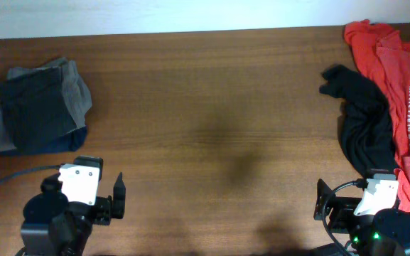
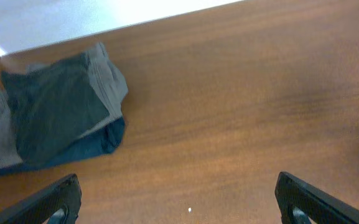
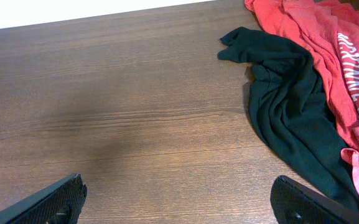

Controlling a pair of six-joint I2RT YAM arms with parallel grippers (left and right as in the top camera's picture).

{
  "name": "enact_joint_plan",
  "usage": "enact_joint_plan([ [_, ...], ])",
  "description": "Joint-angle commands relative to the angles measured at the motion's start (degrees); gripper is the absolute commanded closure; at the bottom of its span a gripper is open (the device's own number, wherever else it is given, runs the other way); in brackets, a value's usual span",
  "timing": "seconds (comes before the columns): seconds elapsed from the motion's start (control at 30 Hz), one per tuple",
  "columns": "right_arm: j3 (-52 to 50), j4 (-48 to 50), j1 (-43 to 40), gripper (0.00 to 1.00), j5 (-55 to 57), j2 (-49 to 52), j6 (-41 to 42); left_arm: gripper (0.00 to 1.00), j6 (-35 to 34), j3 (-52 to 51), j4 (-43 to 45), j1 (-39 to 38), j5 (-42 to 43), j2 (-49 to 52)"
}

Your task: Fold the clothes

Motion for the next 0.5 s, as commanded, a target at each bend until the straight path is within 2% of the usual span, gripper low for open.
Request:
enact_joint_plan([
  [0.0,-0.2,0.0,-0.2,0.01,1.3,-0.4,0.7,0.01,-0.7,-0.4,-2.6,0.1,-0.8,-0.3],
  [0.27,-4.6,0.6,-0.2,0.01,0.7,-4.1,0.7,0.01,-0.7,-0.4,-8.5,0.1,-0.8,-0.3],
  [0.33,-8.5,3.5,-0.7,0.01,-0.8,-7.5,-0.2,0.01,-0.7,-0.4,-9.0,0.1,-0.8,-0.3],
  [0.47,-19.9,15.7,-6.0,0.01,-12.2,-17.3,-8.0,0.01,-0.7,-0.4,-11.0,0.1,-0.8,-0.3],
])
